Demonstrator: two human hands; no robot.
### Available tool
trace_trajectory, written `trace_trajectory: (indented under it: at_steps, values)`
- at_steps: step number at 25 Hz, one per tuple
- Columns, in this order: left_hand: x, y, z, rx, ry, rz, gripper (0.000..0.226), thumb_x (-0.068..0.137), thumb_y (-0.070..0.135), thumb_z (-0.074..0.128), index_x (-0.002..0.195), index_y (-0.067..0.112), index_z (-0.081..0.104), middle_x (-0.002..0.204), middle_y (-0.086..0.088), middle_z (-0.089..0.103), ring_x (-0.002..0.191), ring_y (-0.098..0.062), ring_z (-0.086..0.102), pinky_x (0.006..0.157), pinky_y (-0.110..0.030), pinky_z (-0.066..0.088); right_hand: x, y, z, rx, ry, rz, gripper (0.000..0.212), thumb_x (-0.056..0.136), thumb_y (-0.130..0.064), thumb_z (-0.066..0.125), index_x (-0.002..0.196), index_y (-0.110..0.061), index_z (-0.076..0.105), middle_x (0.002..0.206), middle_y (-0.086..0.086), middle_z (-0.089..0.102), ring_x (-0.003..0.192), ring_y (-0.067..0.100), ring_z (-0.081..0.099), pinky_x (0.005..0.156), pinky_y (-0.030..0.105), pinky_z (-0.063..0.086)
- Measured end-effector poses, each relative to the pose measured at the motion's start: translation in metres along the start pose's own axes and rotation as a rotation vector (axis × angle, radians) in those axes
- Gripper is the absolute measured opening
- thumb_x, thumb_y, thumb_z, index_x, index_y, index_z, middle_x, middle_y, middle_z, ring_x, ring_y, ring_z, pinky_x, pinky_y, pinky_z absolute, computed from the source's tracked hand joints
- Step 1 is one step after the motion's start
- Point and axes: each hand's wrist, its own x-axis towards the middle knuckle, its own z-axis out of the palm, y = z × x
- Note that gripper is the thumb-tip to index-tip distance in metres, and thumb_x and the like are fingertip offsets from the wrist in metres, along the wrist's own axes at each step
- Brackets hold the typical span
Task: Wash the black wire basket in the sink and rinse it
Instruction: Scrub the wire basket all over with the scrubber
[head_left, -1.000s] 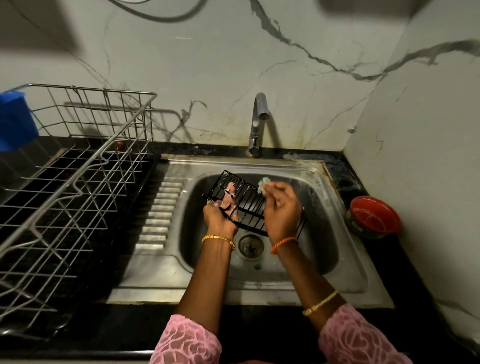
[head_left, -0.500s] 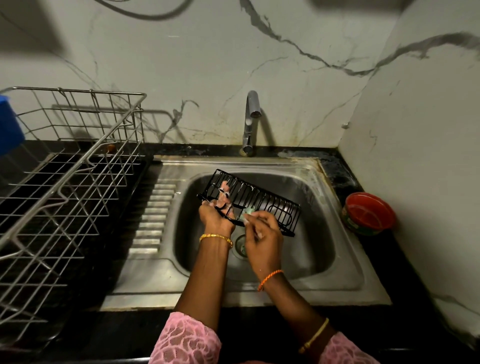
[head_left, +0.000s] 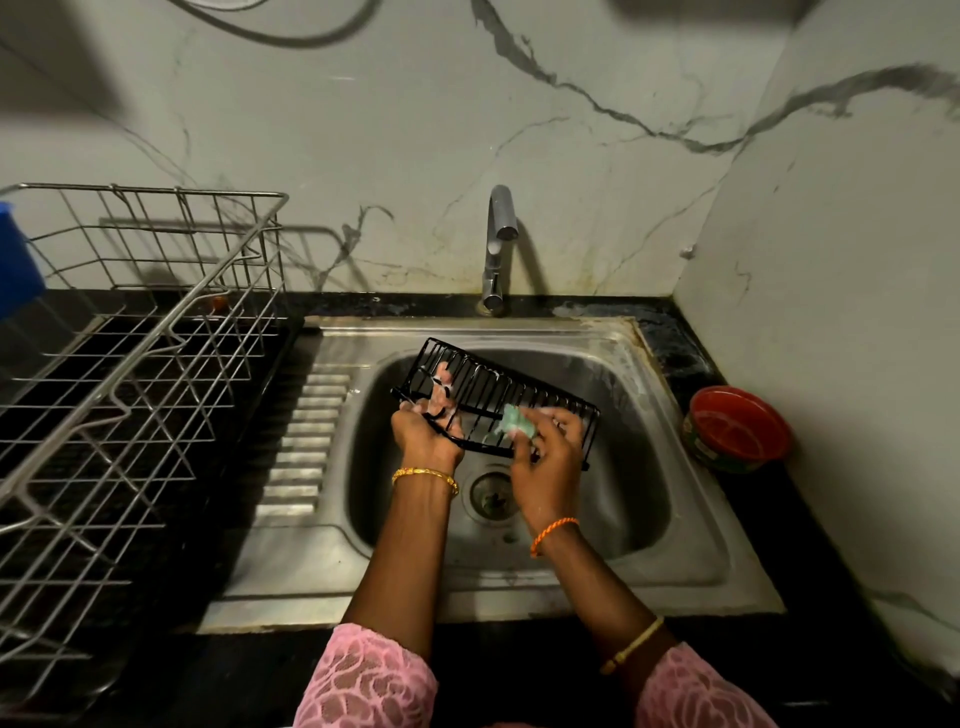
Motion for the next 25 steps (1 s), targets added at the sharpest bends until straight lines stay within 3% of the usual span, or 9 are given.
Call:
trace_trajectory:
  at_steps: [4,7,9,11,13,16,19,21,25]
  values:
    - [0.001,0.001,0.002,-0.024,-0.005,-0.007,0.039,0.093,0.010,0.020,0.056,0.020,0.024,0.071,-0.017,0.072,0.042,-0.011,0.060,0.032,-0.011,0.033,0.039,-0.009,-0.003,0.052,0.038,-0.074,0.019,0.082,0.006,0.060,0.099,0.001,0.067,0.099,0.006,0.052,0.085,0.016,0.057,0.075,0.005,0.045]
    - [0.000,0.000,0.003,-0.065,-0.011,-0.004,0.041,0.096,0.010,0.021,0.056,0.018,0.026,0.069,-0.021,0.071,0.045,-0.015,0.065,0.036,-0.013,0.042,0.058,-0.016,0.002,0.029,0.044,0.022,0.018,0.082,0.002,0.062,0.098,-0.003,0.069,0.098,0.010,0.062,0.080,0.016,0.058,0.066,0.001,0.042]
    - [0.000,-0.001,0.005,-0.079,-0.020,-0.004,0.041,0.096,0.010,0.021,0.056,0.017,0.026,0.071,-0.021,0.071,0.045,-0.015,0.065,0.037,-0.014,0.045,0.064,-0.017,0.002,-0.013,-0.004,0.081,0.019,0.082,0.003,0.061,0.098,-0.003,0.069,0.101,0.012,0.065,0.084,0.014,0.058,0.069,0.004,0.041]
    - [0.001,-0.001,0.006,-0.069,-0.011,-0.007,0.042,0.096,0.013,0.022,0.055,0.018,0.028,0.074,-0.020,0.071,0.044,-0.014,0.064,0.036,-0.012,0.042,0.062,-0.016,-0.001,-0.058,-0.013,0.012,0.021,0.081,0.007,0.059,0.096,-0.002,0.070,0.097,0.013,0.066,0.084,0.016,0.060,0.075,0.006,0.041]
    - [0.003,-0.001,0.007,-0.050,-0.007,0.002,0.050,0.097,0.015,0.022,0.048,0.018,0.032,0.073,-0.019,0.071,0.042,-0.012,0.062,0.035,-0.011,0.037,0.046,-0.010,-0.002,-0.056,0.018,-0.060,0.023,0.078,0.010,0.059,0.094,0.000,0.071,0.090,0.015,0.065,0.080,0.017,0.060,0.073,0.000,0.039]
    - [0.004,0.002,0.007,-0.058,-0.033,0.007,0.064,0.093,0.010,0.021,0.033,0.016,0.040,0.076,-0.017,0.071,0.045,-0.012,0.062,0.044,-0.014,0.040,0.006,-0.005,0.006,0.015,-0.019,0.016,0.022,0.080,0.007,0.062,0.096,-0.003,0.072,0.085,0.007,0.062,0.074,0.011,0.059,0.067,-0.001,0.039]
    - [0.000,0.006,0.004,-0.043,-0.032,-0.005,0.057,0.094,0.009,0.020,0.042,0.014,0.042,0.072,-0.015,0.072,0.040,-0.011,0.058,0.040,-0.011,0.040,0.004,-0.010,0.008,0.086,0.059,0.080,0.019,0.080,0.003,0.065,0.096,-0.004,0.072,0.086,0.008,0.066,0.073,0.003,0.060,0.067,0.000,0.042]
    - [-0.004,0.007,0.004,-0.050,-0.021,-0.015,0.044,0.095,0.009,0.019,0.054,0.018,0.031,0.073,-0.017,0.071,0.039,-0.012,0.059,0.036,-0.013,0.041,0.027,-0.019,0.003,0.098,0.138,0.049,0.019,0.080,0.002,0.066,0.098,0.001,0.070,0.091,0.013,0.068,0.077,0.005,0.060,0.069,-0.003,0.040]
    - [-0.011,0.004,0.009,-0.005,-0.010,-0.031,0.042,0.099,0.014,0.018,0.057,0.020,0.023,0.064,-0.016,0.071,0.035,-0.011,0.057,0.032,-0.010,0.036,0.058,-0.031,-0.001,0.040,0.057,0.011,0.019,0.081,-0.002,0.066,0.099,0.002,0.068,0.095,0.013,0.066,0.079,0.013,0.060,0.067,-0.003,0.041]
